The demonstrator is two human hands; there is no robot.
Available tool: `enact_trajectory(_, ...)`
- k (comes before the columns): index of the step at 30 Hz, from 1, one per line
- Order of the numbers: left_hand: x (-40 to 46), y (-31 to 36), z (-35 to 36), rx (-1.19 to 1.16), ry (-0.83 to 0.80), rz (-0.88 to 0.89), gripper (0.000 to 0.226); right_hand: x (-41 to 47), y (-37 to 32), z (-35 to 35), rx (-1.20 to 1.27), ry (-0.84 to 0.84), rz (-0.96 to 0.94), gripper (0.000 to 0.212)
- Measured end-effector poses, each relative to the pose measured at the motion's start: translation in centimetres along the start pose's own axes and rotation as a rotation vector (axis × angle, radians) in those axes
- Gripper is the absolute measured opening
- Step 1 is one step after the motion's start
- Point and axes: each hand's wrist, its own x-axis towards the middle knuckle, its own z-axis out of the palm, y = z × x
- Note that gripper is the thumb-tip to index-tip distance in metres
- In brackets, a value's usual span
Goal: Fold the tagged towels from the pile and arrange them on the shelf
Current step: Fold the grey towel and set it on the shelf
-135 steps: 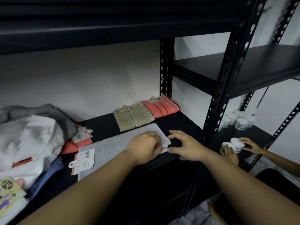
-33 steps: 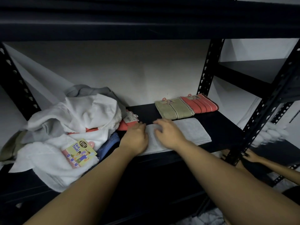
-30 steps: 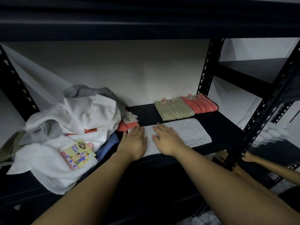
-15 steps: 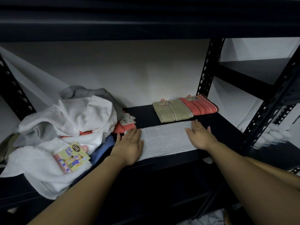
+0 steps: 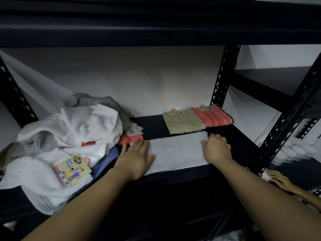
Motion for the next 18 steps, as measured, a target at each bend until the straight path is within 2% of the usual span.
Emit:
enact_trajectory(2, 0.3, 0.2, -0.4, 0.045, 0.057, 0.100, 0.077, 0.2, -0.1, 0.0, 0.016, -0.012, -0.018, 0.031)
enact_trajectory(4, 0.9, 0.8, -1.0, 0.005, 0.081, 0.277, 0.063, 0.2, -0.1, -0.1, 0.048, -0.013, -0.043, 0.023)
enact_trajectory(5, 1.2, 1.2, -1.3, -0.041, 0.058, 0.356, 0.059, 0.2, -0.1, -0.3, 0.079, -0.010, -0.062, 0.020)
enact_trajectory(7, 1.9, 2.2, -1.8, -0.105, -0.022, 0.446, 0.065, 0.2, 0.1, -0.7, 0.184, -0.010, -0.102, 0.018)
enact_trajectory(10, 3.2, 3.4, -1.9, -0.127, -0.078, 0.474, 0.059, 0.8, 0.8, -2.3, 0.396, -0.034, -0.133, 0.024)
enact_trajectory(13, 3.9, 4.4, -1.4, -0.200, -0.037, 0.465, 0.043, 1.6, 2.0, -4.5, 0.568, -0.043, -0.119, 0.033)
enact_trajectory(18, 5.1, 7.4, 0.0, -0.233, 0.053, 0.482, 0.049, 3.1, 4.3, -8.3, 0.743, -0.132, -0.054, 0.050)
